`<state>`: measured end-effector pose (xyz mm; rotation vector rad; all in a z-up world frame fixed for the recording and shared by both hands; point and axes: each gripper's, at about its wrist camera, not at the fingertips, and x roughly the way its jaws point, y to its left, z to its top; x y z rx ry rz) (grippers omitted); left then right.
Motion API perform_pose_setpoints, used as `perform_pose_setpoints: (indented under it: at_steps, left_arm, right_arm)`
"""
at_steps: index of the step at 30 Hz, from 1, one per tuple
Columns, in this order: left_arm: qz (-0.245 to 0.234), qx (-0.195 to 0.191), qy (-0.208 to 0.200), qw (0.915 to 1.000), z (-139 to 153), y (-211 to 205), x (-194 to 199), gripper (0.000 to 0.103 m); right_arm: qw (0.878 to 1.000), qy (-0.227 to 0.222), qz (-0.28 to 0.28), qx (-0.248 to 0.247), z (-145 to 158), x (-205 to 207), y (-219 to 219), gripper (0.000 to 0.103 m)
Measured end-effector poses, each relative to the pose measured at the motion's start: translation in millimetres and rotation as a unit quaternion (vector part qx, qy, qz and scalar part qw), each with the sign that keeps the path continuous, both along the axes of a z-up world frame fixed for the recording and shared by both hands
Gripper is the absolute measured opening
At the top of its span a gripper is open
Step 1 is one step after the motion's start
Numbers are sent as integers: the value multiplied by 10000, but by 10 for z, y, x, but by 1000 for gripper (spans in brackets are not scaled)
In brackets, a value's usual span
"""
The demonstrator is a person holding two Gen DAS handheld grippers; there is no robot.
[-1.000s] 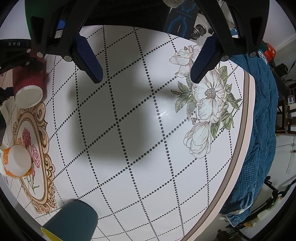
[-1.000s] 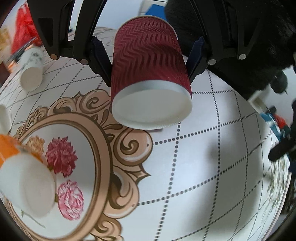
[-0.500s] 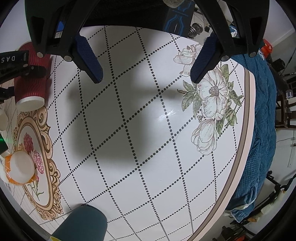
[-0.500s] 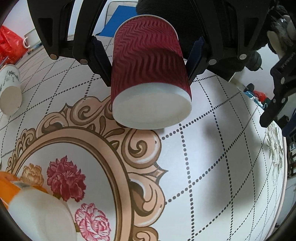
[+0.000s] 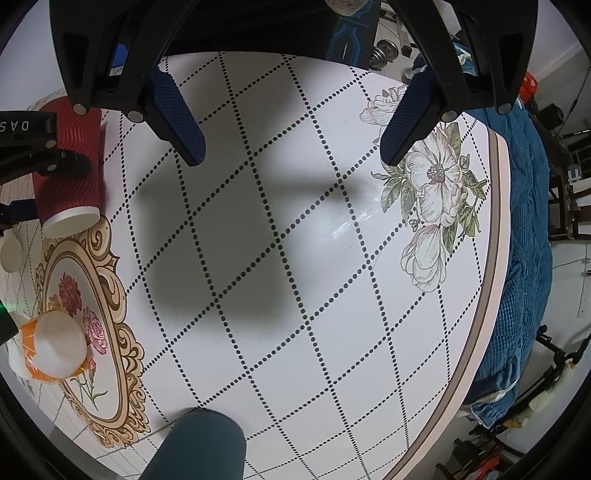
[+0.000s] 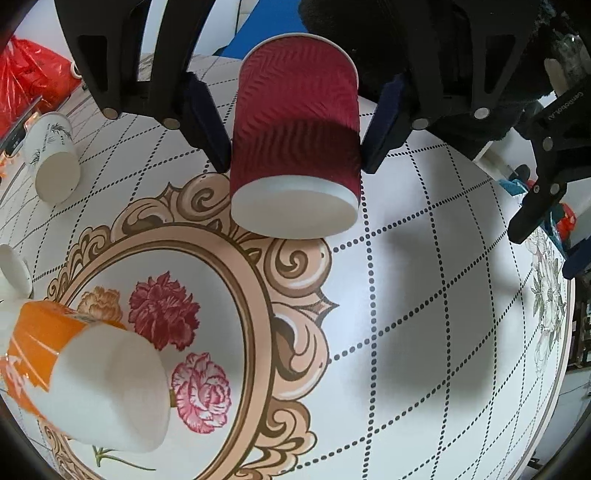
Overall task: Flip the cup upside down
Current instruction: 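Lower the inverted red cup with the right tool onto the table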
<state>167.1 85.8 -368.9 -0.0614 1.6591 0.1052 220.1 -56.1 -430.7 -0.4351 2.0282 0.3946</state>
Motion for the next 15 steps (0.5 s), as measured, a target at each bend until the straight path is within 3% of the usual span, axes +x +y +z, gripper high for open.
perform_pose_setpoints:
  at_steps: [6, 11, 15]
  left_arm:
    - [-18, 20, 10, 10000, -6, 15, 7, 97]
    - [-13, 39, 40, 10000, -28, 29, 3, 97]
    - [-1, 41, 90, 10000, -55, 47, 13, 97]
  right_arm:
    - [9994, -313, -33, 111, 270, -96, 94, 73]
    - [9933, -1013, -291, 477, 568, -53, 40, 73]
    - [9808, -1640, -593, 872, 864, -89, 15, 73]
